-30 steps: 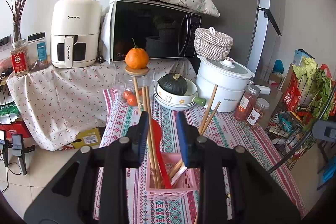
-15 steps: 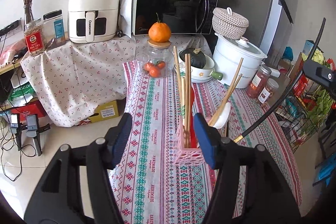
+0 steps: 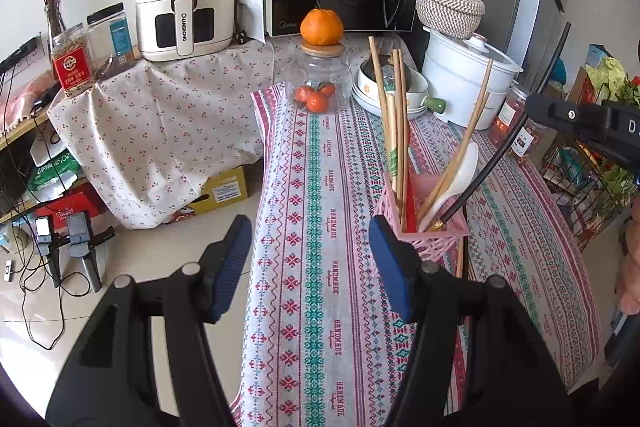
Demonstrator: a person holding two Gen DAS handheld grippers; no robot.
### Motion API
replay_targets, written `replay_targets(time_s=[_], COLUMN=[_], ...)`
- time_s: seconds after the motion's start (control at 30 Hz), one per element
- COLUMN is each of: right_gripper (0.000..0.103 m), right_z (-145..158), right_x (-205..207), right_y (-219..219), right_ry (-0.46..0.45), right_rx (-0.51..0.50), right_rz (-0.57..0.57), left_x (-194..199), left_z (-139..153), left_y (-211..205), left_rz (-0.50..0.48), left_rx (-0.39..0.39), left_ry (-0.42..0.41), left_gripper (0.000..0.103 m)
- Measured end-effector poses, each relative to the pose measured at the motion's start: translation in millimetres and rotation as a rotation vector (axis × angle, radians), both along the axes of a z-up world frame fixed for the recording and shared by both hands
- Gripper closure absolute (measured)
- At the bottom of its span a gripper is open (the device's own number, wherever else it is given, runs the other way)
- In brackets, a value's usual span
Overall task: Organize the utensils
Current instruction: 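Grasp the other black chopstick with the right gripper while the left gripper grasps the last wooden chopstick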
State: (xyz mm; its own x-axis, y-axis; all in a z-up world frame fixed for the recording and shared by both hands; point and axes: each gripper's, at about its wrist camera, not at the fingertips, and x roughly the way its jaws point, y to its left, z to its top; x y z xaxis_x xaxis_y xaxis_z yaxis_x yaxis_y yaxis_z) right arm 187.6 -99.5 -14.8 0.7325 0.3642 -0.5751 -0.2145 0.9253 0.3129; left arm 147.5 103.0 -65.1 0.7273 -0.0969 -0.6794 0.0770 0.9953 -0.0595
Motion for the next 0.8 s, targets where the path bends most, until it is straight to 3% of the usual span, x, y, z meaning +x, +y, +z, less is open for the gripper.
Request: replay_targets(time_s=[0.2,0.3,0.37,0.57,0.8], right_gripper=[0.095,0.075,0.054,0.029,0.017], right_z=[-17,-16,-13,-2,-23], right_x=[8,6,2,-8,-10], right_y=[0,-6,-13,-45,-78], right_ry=[0.050,0.053,0.043,0.024,0.099], right_rx=[0.002,0.018,0.029,0.055,-0.015], right_rz=[0.010,0.007,-0.006,-0.062,-0.143], left_x=[1,1,2,1,2], left_z=[-4,-6,-8,-15,-34], left_y=[-4,-7,-10,-23,-47], left_rz=[-0.013,-0.023,-0.030,-0.055,-0.103], left_rx=[-0.009,-0.019,-0.027,-0.042,-0.003], left_ry=[0.028,0.050,0.067,0.114,0.201], left_gripper=[0.038,0.033,0.029,0.020,0.019])
